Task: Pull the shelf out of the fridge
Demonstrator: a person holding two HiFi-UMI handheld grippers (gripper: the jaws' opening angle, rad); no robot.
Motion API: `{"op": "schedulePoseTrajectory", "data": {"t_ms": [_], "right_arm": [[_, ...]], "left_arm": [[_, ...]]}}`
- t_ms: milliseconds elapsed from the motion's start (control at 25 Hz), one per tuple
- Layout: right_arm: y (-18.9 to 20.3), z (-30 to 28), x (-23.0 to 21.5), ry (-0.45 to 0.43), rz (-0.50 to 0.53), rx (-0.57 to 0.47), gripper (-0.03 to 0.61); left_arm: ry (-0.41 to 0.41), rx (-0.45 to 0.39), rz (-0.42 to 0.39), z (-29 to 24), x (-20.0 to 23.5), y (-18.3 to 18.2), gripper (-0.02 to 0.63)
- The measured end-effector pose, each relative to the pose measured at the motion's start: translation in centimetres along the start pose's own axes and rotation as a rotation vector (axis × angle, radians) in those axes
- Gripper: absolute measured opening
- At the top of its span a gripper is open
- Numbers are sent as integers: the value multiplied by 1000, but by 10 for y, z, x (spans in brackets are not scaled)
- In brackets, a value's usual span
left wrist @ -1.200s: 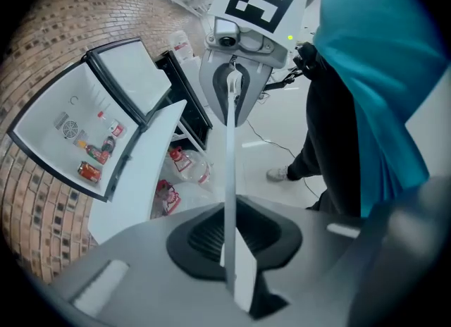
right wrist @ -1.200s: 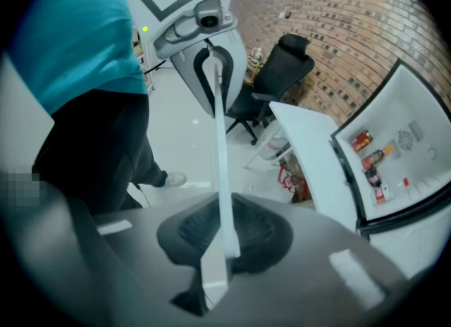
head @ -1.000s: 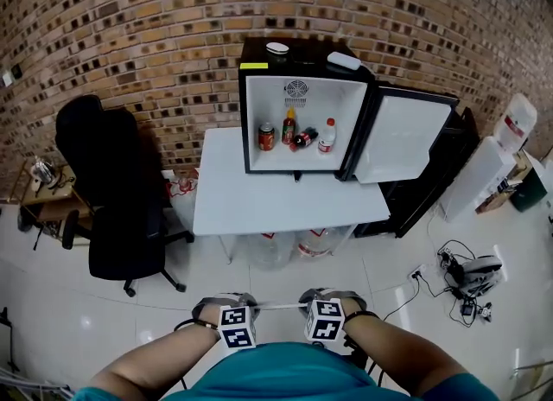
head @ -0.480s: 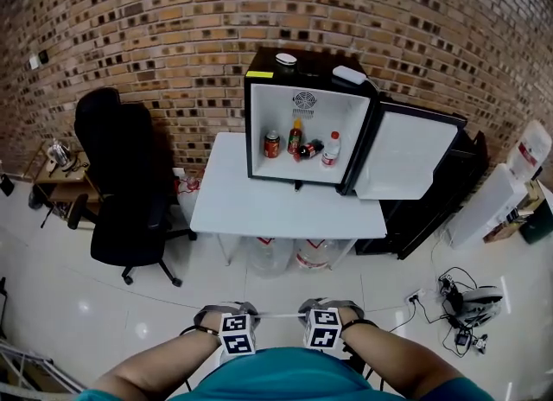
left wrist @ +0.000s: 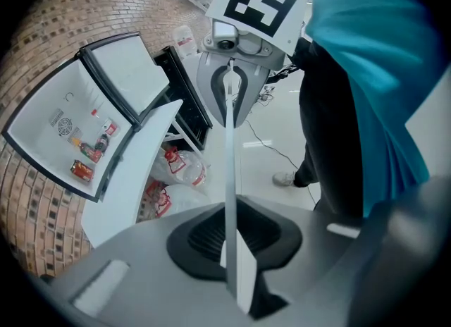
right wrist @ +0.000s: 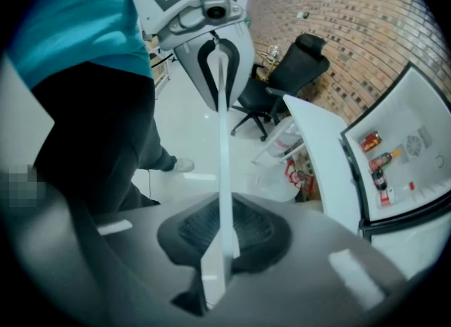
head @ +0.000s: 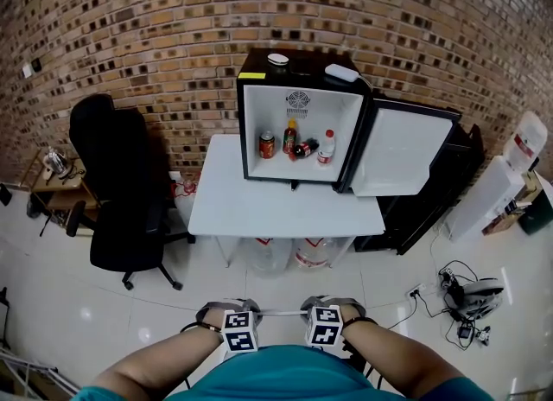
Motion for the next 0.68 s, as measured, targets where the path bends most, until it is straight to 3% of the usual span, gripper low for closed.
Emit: {"op": "schedulePoseTrajectory", "data": {"t_ms": [680], "right_arm": [[1,5,-3,14,7,10,32]], "left_arm": [[0,-13,-17,7,6,-5,34]]}}
Point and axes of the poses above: the fingertips, and each gripper's own axes: z backward along the fingers, x to its left, y out of its underside, the point moved 10 cm from there along z, backward along the fingers, and after that the axes turned 15 degrees about -z, right-handed, at the moved point
